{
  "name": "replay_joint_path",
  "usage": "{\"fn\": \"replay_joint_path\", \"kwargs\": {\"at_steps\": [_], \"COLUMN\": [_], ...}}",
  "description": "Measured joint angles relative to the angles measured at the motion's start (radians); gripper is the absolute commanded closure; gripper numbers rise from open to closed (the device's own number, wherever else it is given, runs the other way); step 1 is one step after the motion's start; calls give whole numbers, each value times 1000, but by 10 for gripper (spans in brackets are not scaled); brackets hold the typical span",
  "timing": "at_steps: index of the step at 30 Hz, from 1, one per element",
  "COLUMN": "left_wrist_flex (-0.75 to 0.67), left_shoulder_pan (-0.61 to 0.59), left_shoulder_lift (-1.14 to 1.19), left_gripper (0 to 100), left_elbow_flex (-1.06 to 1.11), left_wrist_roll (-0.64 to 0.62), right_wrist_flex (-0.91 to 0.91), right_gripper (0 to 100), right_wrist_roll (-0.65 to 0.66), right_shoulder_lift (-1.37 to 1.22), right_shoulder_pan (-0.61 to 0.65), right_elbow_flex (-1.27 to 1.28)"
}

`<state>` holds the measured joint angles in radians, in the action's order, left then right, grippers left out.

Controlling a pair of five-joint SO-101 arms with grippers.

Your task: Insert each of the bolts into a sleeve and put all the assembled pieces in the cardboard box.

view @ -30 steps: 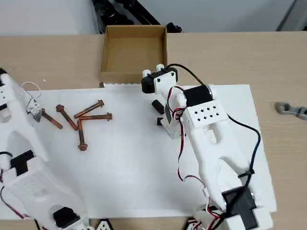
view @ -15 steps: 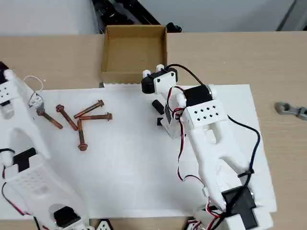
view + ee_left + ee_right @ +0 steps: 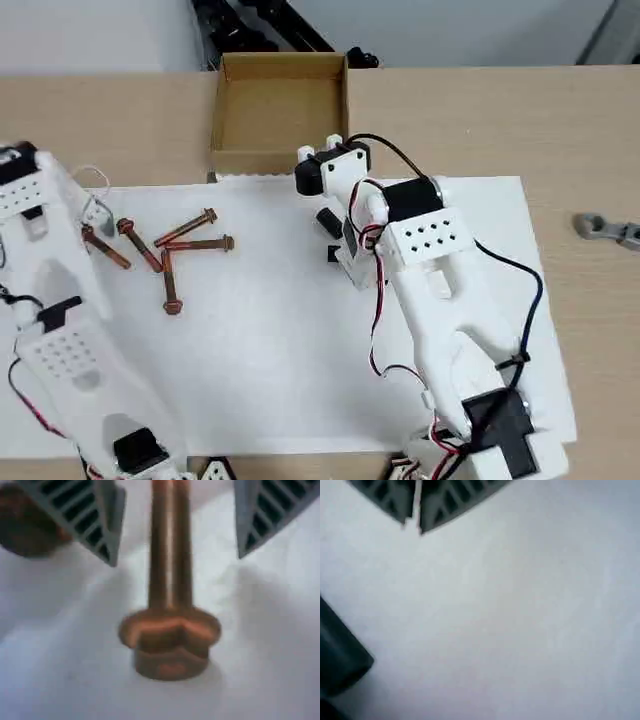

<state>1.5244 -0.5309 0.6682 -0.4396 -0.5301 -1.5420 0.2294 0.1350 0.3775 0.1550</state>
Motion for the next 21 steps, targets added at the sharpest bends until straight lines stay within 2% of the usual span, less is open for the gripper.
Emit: {"fn": "replay_joint_path", "kwargs": {"at_steps": [10, 15, 21], "left_wrist_flex": [-23, -25, -40], "left_shoulder_pan": [0, 8, 18], "left_shoulder_lift": [78, 103, 109], "left_gripper": [853, 999, 993], "left_elbow_flex": [-38, -63, -75], "left_wrist_roll": [-14, -14, -17], "right_wrist_flex": [0, 0, 0], "right_gripper": [991, 991, 995], "right_wrist_roll": [0, 0, 0], "right_shoulder_lift": [0, 0, 0], "right_shoulder_pan": [0, 0, 0], "right_elbow_flex": [0, 0, 23]}}
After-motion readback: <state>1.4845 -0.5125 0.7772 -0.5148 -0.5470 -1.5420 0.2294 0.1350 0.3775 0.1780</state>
